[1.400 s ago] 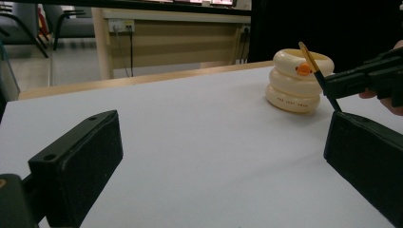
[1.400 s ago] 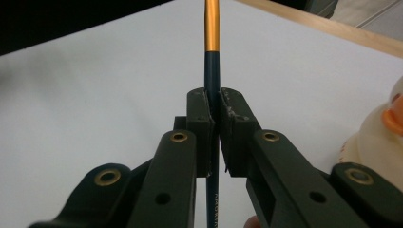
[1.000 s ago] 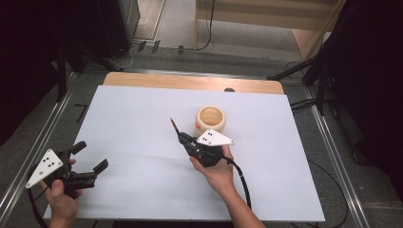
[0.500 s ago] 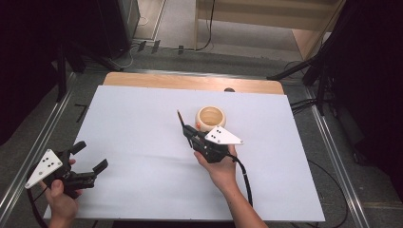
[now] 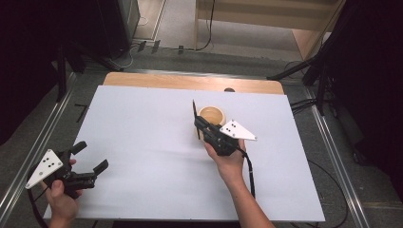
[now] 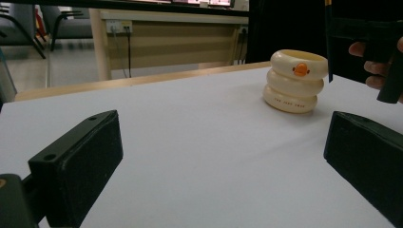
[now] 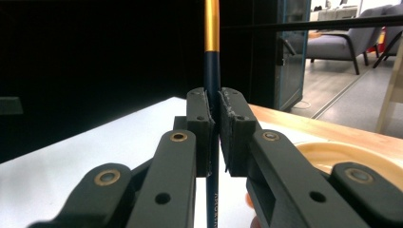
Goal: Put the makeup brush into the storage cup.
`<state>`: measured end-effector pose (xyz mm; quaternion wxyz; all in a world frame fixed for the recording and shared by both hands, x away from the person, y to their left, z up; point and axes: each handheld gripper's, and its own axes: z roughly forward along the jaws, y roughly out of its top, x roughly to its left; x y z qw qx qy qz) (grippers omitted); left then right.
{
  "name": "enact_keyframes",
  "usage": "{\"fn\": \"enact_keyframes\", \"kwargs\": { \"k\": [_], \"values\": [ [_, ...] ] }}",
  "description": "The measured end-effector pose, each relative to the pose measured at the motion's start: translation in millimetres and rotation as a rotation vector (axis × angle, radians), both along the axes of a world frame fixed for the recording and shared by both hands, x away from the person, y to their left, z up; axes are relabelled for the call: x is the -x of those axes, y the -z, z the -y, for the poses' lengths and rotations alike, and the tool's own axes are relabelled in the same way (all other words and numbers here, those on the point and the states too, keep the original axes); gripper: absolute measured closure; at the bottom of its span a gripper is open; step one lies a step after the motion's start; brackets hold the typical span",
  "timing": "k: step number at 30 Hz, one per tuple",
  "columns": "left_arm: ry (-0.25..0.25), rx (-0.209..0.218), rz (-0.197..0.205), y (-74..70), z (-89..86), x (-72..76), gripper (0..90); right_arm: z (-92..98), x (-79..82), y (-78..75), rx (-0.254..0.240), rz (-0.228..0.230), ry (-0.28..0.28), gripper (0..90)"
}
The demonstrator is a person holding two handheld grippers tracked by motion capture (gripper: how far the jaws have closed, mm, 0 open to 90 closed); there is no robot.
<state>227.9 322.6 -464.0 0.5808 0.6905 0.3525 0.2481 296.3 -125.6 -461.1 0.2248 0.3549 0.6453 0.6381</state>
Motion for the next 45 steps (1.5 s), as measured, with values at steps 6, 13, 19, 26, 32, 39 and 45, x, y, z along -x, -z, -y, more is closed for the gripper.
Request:
{"fn": "enact_keyframes", "kwargs": {
  "k": [6, 13, 19, 26, 32, 39, 45],
  "values": [
    [0.000, 0.000, -0.002, 0.1, 0.3, 0.0, 0.0, 9.6, -4.7, -0.8, -0.018, 0.005, 0.026, 84.4],
    [0.002, -0.002, -0.004, 0.5, 0.6, -0.3, 0.0, 18.0, -9.0, -5.2, -0.031, 0.008, 0.041, 84.4],
    [0.001, 0.000, -0.004, 0.4, 0.3, -0.4, 0.0, 26.6, -14.3, -11.0, -0.054, 0.005, 0.056, 84.3],
    [0.003, -0.005, -0.005, 0.5, 0.5, -0.2, 0.0, 33.8, -19.6, -10.0, -0.050, -0.001, 0.075, 84.3],
    [0.001, -0.001, -0.005, 0.4, 0.5, -0.3, 0.0, 38.9, -23.3, -10.8, -0.060, -0.001, 0.088, 84.3],
    [0.000, 0.001, -0.004, 0.0, 0.9, 0.2, 0.0, 42.8, -28.0, -13.4, -0.060, 0.011, 0.111, 84.4],
    [0.000, -0.001, -0.004, -0.1, 1.2, 0.5, 0.0, 46.0, -31.3, -10.5, -0.070, -0.001, 0.122, 84.4]
  ]
}}
